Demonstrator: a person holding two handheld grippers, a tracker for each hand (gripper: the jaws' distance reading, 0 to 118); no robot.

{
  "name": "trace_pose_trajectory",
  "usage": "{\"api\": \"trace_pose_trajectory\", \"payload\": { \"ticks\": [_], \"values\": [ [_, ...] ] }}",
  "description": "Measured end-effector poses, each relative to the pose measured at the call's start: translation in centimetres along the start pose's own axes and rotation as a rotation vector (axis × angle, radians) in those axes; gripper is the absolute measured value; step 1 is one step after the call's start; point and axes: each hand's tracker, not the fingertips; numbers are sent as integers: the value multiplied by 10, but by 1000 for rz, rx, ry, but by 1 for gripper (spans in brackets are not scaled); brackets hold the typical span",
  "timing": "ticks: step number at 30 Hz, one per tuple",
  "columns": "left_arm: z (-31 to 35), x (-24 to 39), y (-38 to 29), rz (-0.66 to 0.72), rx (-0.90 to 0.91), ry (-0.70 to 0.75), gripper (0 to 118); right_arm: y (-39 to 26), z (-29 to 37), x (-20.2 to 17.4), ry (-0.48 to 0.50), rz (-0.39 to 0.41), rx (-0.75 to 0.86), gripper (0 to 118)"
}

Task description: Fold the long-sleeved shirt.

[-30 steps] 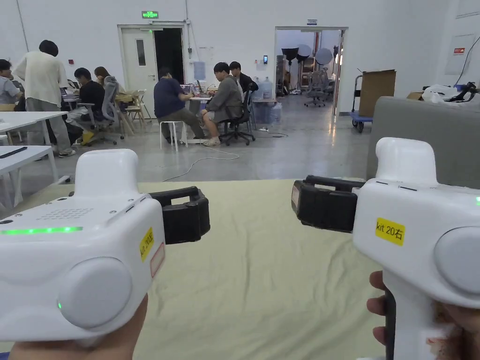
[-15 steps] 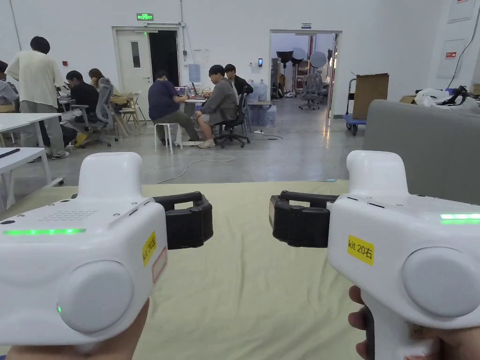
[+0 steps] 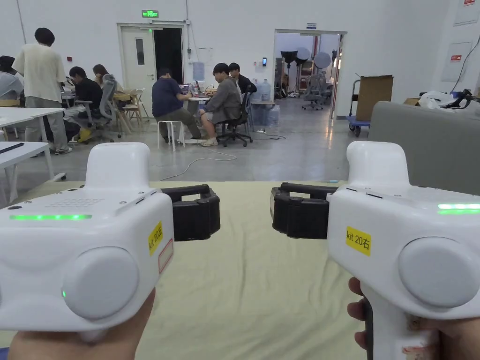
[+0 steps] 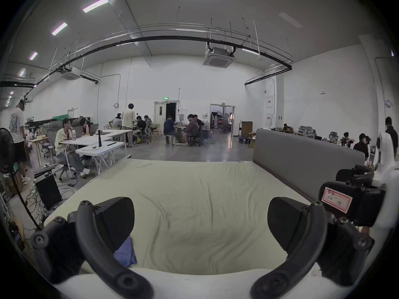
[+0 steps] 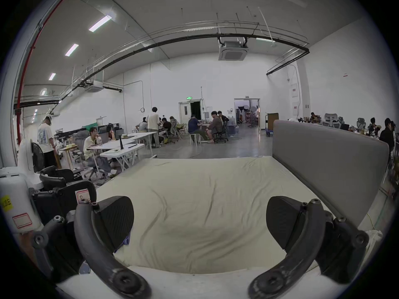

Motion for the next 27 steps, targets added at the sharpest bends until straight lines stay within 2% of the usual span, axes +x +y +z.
{"api": "trace_pose_trajectory", "payload": {
  "ticks": [27],
  "values": [
    [2, -5, 2, 2, -6, -7, 118, -1, 0, 6, -18, -26, -11, 118]
  ]
}}
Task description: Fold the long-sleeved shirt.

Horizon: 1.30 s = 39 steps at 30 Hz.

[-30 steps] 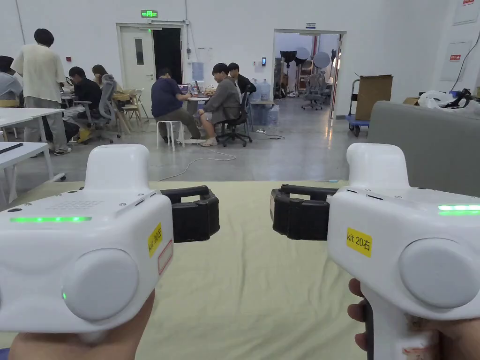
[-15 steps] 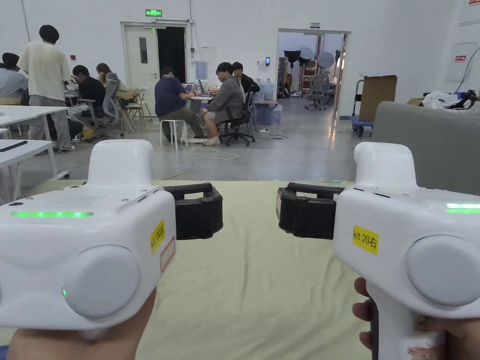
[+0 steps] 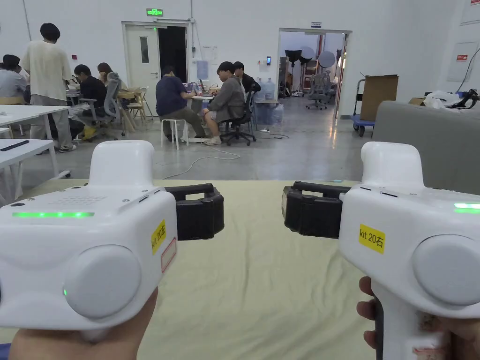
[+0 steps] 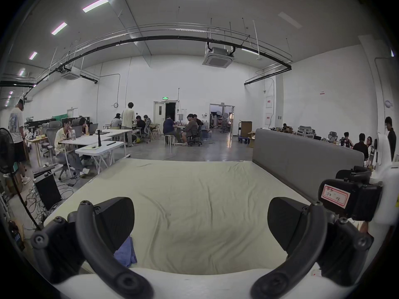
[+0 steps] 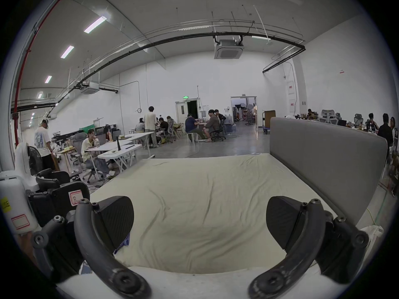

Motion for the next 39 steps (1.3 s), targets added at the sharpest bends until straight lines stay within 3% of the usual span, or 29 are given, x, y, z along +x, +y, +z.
{"api": "trace_pose_trajectory", "payload": {
  "ticks": [19, 27, 39],
  "values": [
    [-2, -1, -2, 18, -6, -19, 118, -1, 3, -2, -10, 6, -7, 118],
    [-2, -1, -4, 19, -9, -27, 118, -3, 2, -5, -60, 20, -8, 118],
    [0, -2, -1, 20, 0, -29, 118, 1, 3, -7, -35, 17, -17, 118]
  ]
}}
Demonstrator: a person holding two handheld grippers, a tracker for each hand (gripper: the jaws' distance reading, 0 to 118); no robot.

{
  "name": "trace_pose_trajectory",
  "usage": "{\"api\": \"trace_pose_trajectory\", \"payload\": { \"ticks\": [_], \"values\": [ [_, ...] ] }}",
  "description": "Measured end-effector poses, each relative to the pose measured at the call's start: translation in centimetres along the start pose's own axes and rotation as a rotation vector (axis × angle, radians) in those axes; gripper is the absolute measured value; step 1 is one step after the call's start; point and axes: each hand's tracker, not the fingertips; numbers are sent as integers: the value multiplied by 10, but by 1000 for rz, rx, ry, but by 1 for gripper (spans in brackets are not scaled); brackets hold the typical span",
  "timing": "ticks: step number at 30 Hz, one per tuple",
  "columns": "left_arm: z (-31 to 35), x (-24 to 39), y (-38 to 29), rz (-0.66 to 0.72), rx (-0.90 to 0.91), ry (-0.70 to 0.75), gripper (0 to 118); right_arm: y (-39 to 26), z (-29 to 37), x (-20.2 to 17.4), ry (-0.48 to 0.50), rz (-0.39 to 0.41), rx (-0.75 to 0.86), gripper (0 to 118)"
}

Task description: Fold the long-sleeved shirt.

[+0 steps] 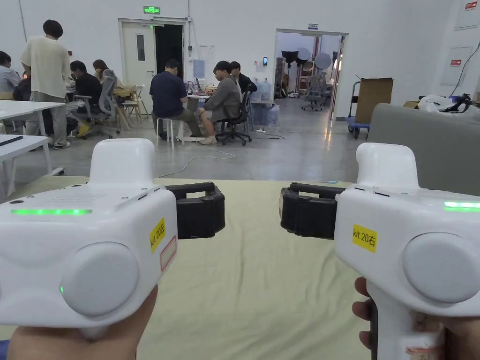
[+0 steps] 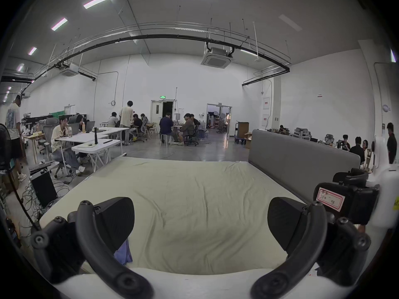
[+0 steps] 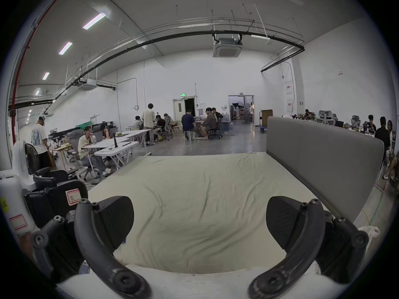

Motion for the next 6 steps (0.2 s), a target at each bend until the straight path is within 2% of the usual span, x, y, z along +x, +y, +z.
{"api": "trace_pose_trajectory", "payload": {
  "ticks": [6],
  "values": [
    [-1, 2, 0, -6, -6, -5, 118, 0, -3, 2, -3, -12, -11, 118]
  ]
}}
